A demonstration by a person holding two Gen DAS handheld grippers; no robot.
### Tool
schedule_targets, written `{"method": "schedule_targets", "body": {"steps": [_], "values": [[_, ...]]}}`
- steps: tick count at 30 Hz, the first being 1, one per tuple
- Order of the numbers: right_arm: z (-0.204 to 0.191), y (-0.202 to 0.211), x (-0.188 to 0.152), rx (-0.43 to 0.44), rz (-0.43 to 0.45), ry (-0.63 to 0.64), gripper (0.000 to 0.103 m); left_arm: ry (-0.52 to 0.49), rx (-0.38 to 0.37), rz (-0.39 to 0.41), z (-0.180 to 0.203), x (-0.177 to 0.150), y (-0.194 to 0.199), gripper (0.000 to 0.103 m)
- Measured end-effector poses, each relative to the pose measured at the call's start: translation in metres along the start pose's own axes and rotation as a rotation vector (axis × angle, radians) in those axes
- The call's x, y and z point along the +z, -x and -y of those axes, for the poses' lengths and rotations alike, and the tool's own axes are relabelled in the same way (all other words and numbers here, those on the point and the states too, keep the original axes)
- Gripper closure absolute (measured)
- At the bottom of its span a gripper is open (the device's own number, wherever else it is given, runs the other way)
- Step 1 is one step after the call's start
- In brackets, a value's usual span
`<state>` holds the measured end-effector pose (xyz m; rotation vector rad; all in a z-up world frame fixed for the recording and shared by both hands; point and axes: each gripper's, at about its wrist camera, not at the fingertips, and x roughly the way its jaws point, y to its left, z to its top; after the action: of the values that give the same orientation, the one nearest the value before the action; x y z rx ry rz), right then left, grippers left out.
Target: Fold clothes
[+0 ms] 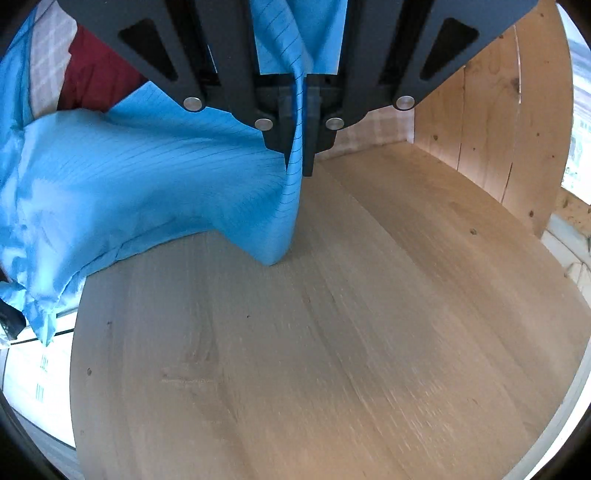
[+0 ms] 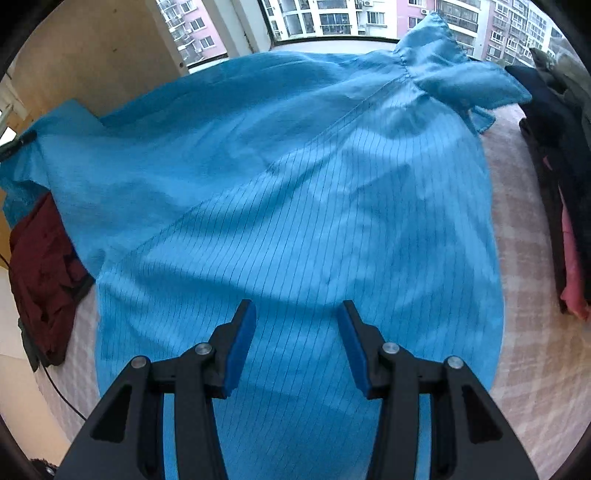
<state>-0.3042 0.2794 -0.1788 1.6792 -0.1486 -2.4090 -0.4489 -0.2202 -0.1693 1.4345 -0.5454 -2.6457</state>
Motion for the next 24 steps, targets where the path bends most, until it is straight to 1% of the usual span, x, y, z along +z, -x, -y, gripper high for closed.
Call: {"method": "schedule_targets", "body": {"steps": [2,4,6,7,8,11,12,14,15,17,18,20,22,24], "values": [[-0.001,0.004,0.018,0.006,0.040,-0.003,0.057,-0.035,0.013,-0.045,0.008,-0.008,-0.015,0.103],[-0.003,0.006,0.044,0.015,0.089,0.002,0.057,-0.047,-0.001,-0.051,0.016,-0.013,-0.019,0.103],[-0.003,-0.001,0.074,0.010,0.130,0.002,0.061,-0.034,-0.021,-0.039,0.018,-0.012,-0.019,0.103],[-0.003,-0.008,0.089,0.018,0.134,0.000,0.068,-0.026,-0.022,-0.033,0.017,-0.013,-0.017,0.103],[-0.003,-0.016,0.102,0.027,0.129,-0.003,0.069,-0.022,-0.021,-0.025,0.016,-0.013,-0.015,0.103],[-0.006,-0.038,0.130,0.049,0.087,-0.011,0.069,-0.042,-0.030,-0.004,0.022,-0.013,-0.003,0.103],[0.000,-0.043,0.140,0.090,0.073,-0.062,0.068,-0.053,-0.032,-0.002,0.024,-0.014,0.001,0.103],[0.014,-0.050,0.153,0.181,0.052,-0.230,0.068,-0.075,-0.036,-0.001,0.025,-0.016,0.007,0.103],[0.018,-0.053,0.162,0.192,0.052,-0.291,0.068,-0.084,-0.036,0.001,0.026,-0.016,0.008,0.102],[0.015,-0.059,0.180,0.120,0.068,-0.326,0.066,-0.099,-0.033,0.008,0.022,-0.012,0.004,0.102],[0.012,-0.060,0.184,0.097,0.071,-0.331,0.066,-0.104,-0.029,0.012,0.022,-0.010,0.004,0.102],[0.008,-0.064,0.191,0.094,0.075,-0.363,0.066,-0.115,-0.029,0.019,0.027,-0.010,0.001,0.102],[0.005,-0.066,0.196,0.115,0.092,-0.410,0.066,-0.123,-0.035,0.019,0.029,-0.012,0.002,0.102],[0.001,-0.066,0.201,0.098,0.092,-0.425,0.062,-0.131,-0.040,0.020,0.030,-0.012,0.003,0.102]]}}
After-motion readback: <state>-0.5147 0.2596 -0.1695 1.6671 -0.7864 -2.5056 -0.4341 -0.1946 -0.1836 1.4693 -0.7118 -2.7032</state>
